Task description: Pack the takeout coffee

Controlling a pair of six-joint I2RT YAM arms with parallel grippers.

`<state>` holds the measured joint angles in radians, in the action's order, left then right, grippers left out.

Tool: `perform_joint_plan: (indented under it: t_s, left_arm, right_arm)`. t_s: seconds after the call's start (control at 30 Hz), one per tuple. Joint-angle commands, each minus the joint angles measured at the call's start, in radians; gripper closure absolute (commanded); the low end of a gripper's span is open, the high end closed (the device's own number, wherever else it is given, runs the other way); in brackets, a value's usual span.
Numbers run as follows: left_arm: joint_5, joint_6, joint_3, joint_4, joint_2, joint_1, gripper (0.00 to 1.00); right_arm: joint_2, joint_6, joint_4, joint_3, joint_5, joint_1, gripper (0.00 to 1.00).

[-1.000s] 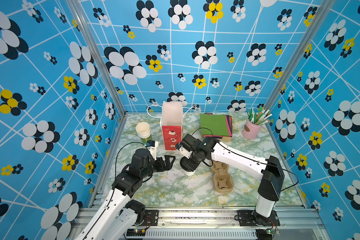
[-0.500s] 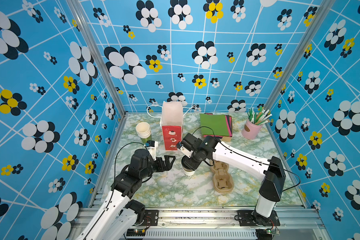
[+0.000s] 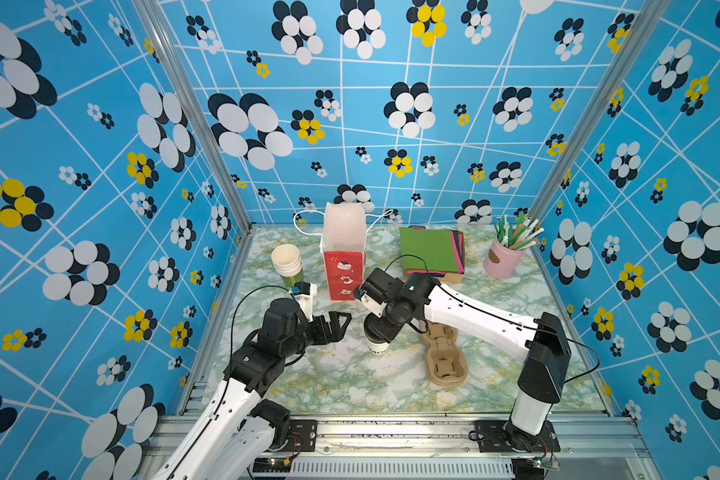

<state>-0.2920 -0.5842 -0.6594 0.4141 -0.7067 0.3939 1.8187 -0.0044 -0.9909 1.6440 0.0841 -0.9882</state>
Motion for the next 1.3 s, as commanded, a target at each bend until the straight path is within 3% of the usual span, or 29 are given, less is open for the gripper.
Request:
perform_joint_plan:
  t_s: [0.0,1.27]
  left_arm:
    - [-0.019,-0.006,0.013,-0.015,-0.008,-0.009,0.01]
    - [-0.051,-0.026,0.036,-0.057,-0.043,-0.013,0.01]
  right_arm:
    - [0.013,0.008,-0.017,-0.018,-0.009,-0.007,0.38]
    - [0.054,0.009,-0.043,-0.021,-0.046,-0.016,0.38]
